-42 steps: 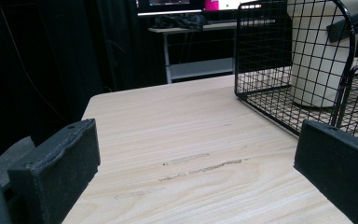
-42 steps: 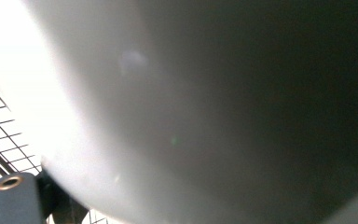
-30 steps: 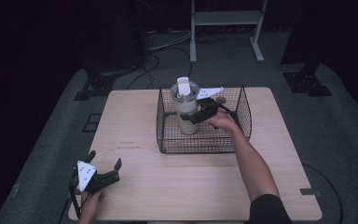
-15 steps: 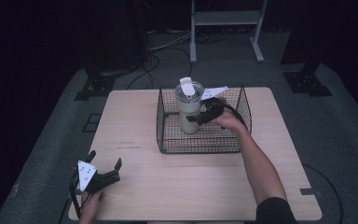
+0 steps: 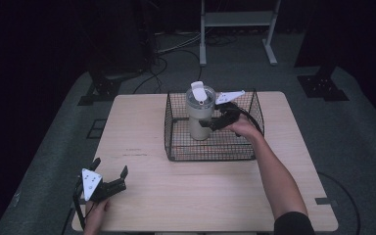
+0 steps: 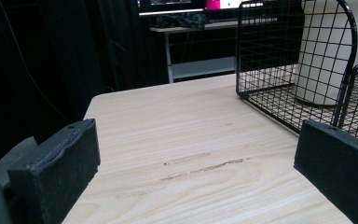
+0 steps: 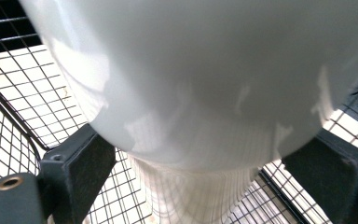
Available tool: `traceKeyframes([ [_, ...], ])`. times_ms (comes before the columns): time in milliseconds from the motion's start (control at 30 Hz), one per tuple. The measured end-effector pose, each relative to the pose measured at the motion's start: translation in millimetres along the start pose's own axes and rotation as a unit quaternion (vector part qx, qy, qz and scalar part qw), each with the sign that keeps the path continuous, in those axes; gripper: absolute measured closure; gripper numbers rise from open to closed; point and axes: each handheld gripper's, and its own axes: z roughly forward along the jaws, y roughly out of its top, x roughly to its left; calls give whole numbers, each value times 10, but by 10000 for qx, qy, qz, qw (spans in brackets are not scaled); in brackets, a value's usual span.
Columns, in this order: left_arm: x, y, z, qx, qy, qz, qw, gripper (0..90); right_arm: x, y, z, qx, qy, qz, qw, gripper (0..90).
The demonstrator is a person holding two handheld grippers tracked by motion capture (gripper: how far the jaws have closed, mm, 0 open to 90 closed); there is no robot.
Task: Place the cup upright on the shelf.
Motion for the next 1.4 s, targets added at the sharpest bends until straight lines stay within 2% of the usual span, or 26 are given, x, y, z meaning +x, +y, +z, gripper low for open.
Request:
traceKeyframes([
  [333,1,-1,1,-6,-10,8,10000,0,7,17,-140,36,-73,270,9996,91],
  [500,1,-1,0,-13,-12,-1,10000,0,38,11,-222,63,-229,386,9990,91],
  [733,-1,0,1,-2,-6,9,10000,0,51,26,-322,54,-285,384,9988,92],
  [1100,-7,0,1,-1,-15,31,10000,0,95,34,-425,124,-365,647,9972,92],
  [1267,-1,0,-2,-9,-22,23,10000,0,125,60,-469,200,-423,640,9969,92],
  [1400,-7,-1,-2,-11,-24,30,10000,0,145,80,-528,176,-497,746,9958,92],
])
